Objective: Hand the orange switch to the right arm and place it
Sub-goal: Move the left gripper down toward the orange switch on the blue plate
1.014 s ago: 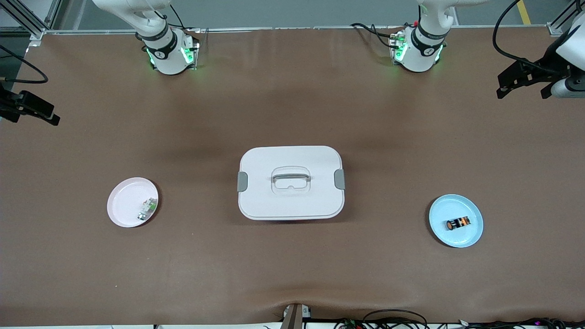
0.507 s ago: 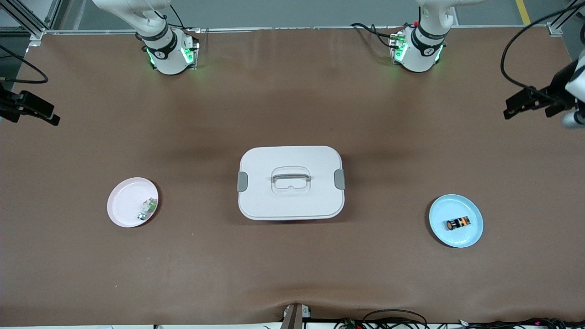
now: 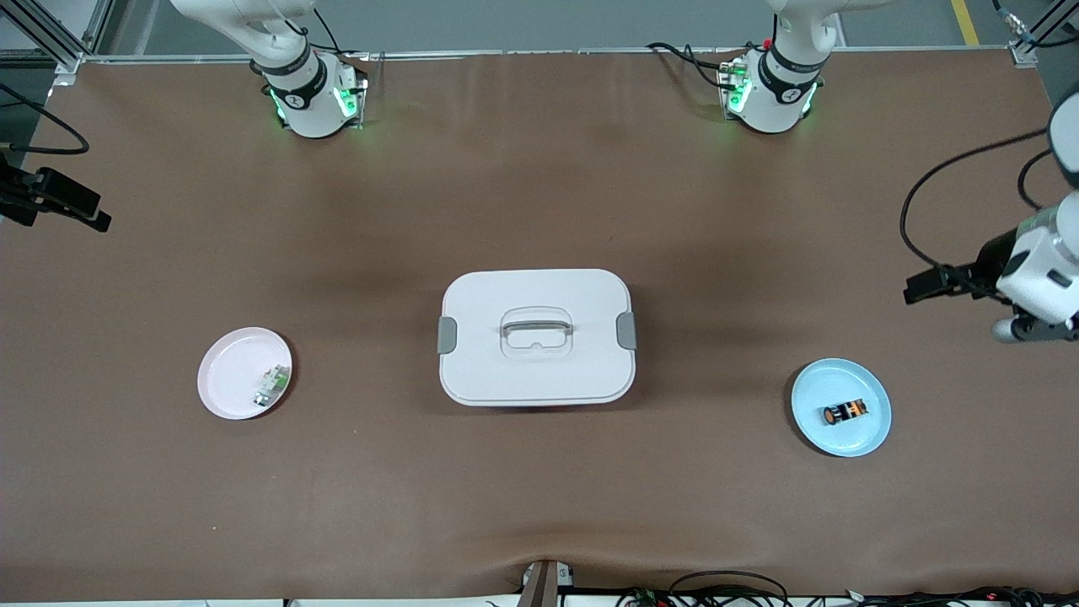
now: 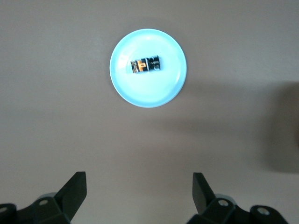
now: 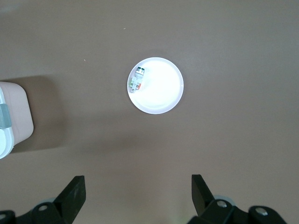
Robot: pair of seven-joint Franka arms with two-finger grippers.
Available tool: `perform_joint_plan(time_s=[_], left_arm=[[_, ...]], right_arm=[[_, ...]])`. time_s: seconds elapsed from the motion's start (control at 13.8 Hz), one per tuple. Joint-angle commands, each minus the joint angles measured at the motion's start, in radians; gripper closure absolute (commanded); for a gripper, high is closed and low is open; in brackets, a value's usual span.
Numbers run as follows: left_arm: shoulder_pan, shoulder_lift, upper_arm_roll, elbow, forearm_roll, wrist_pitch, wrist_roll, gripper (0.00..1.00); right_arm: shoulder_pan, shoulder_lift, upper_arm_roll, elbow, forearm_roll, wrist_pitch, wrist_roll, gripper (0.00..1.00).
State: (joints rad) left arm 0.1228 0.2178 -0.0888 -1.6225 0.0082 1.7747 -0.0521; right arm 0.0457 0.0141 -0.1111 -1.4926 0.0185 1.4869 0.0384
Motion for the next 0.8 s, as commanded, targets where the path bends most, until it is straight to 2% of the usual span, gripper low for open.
perform_joint_plan(time_s=[0.0, 0.29, 0.72], left_arm=[[0.018, 0.067, -0.005, -0.019, 0.016, 0.069, -0.022, 0.00], [0.020, 0.176, -0.005, -0.017, 0.016, 0.190, -0.029, 0.00], [0.014, 0.271, -0.005, -0.014, 0.016, 0.313, -0.120, 0.00]], right_arm=[[-0.006, -0.019, 0.005, -0.021, -0.009, 0.010, -0.005, 0.00], [-0.007, -0.020, 0.005, -0.021, -0.009, 0.010, -0.005, 0.00], [-0.007, -0.019, 0.005, -0.021, -0.008, 0.009, -0.005, 0.00]])
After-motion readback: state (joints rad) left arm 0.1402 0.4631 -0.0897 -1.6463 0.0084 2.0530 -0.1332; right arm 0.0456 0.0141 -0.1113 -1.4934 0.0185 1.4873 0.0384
